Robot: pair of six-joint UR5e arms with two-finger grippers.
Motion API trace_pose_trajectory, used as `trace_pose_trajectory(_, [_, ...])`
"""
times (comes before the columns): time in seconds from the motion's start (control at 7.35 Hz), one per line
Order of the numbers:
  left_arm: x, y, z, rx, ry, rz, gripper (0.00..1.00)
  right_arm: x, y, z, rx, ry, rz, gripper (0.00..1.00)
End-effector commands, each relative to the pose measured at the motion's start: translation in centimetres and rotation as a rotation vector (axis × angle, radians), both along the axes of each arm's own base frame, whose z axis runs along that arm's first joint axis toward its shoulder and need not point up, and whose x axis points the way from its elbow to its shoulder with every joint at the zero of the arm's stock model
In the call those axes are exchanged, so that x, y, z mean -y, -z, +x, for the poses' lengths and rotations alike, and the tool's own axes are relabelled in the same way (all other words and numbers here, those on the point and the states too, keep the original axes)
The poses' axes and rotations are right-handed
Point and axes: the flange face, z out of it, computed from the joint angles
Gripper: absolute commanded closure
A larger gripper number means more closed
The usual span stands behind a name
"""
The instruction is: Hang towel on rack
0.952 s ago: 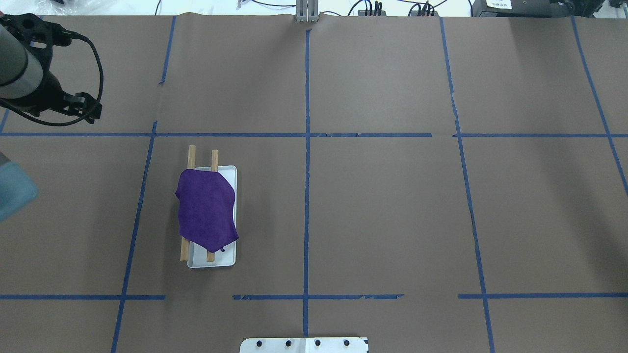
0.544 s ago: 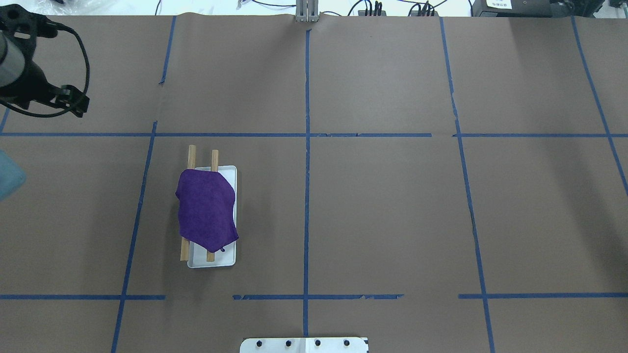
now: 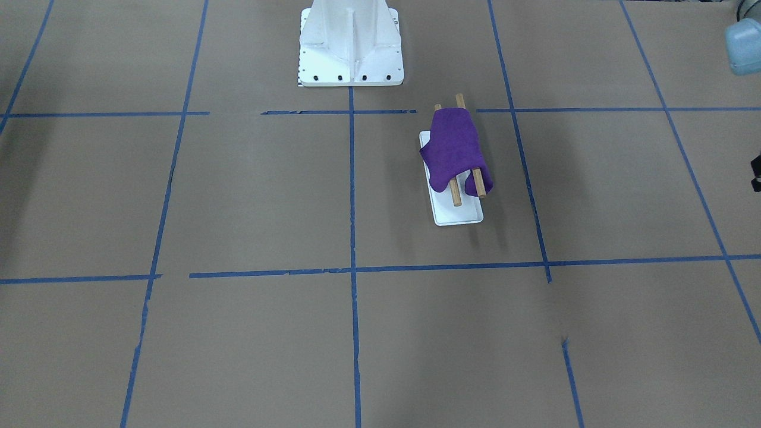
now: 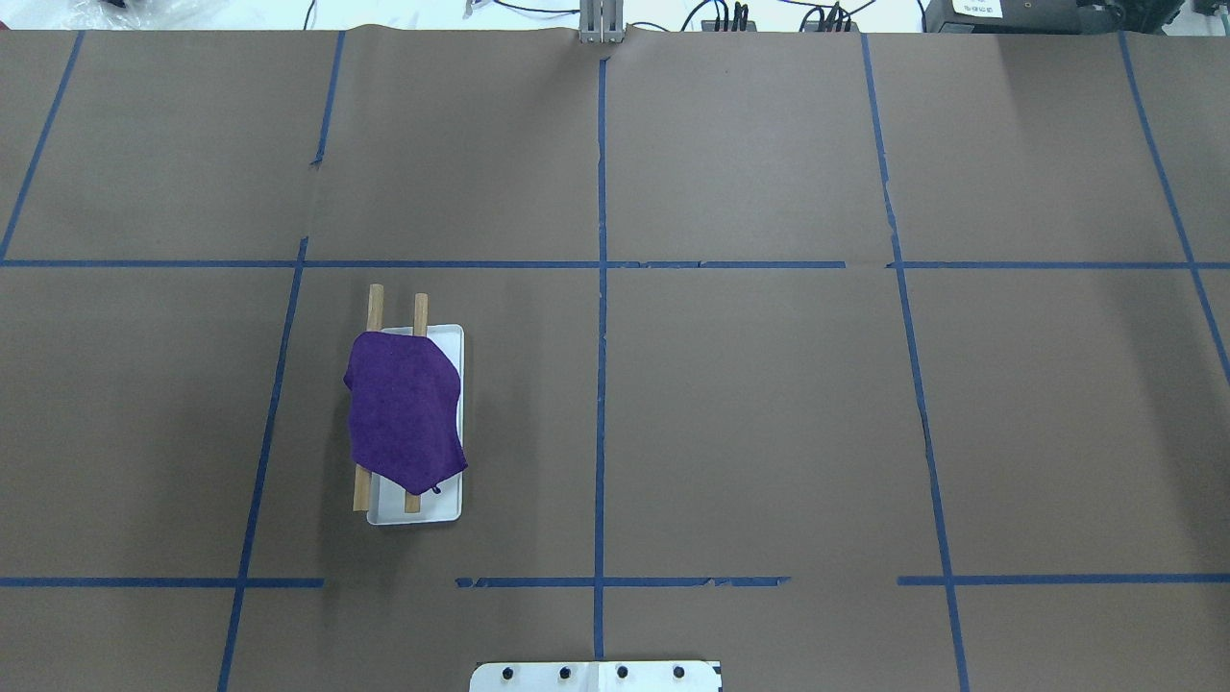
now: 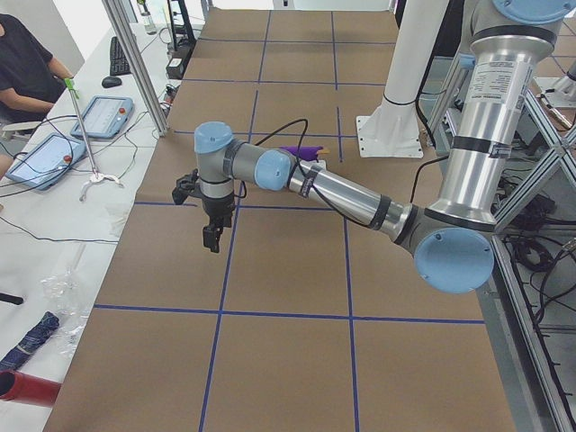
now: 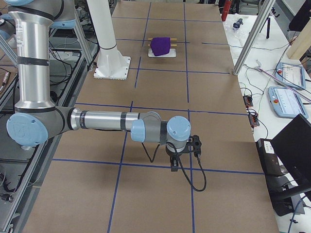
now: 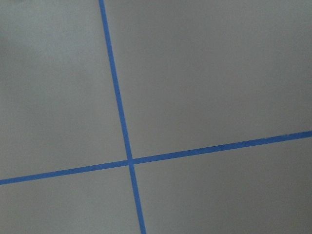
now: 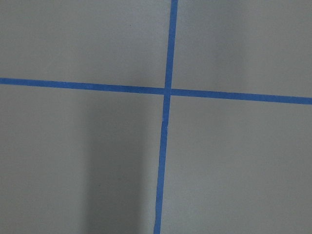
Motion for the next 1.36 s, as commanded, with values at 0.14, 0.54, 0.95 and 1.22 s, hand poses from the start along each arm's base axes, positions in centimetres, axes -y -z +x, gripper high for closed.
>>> trace_pose_trajectory(0.14, [-5.3, -8.4, -3.9, -0.025, -0.039, -0.084, 0.0, 0.0, 0.4, -0.1, 0.02, 0.0, 0.006, 0.0])
trace_pose_trajectory(0.54, [-6.4, -9.7, -3.3, -0.086, -0.037, -0.119, 0.0, -0.1, 0.4, 0.0, 0.02, -0.003, 0.006, 0.0])
trace_pose_trajectory(0.95, [-6.2, -9.2, -2.4, -0.188, 0.065, -0.151, 0.0, 0.0, 0.5, 0.1, 0.019, -0.005, 0.008, 0.0])
trace_pose_trajectory(1.22, [-6.0, -10.5, -2.4, -0.187, 0.066, -0.138, 0.0, 0.0, 0.4, 0.1, 0.019, -0.005, 0.006, 0.0])
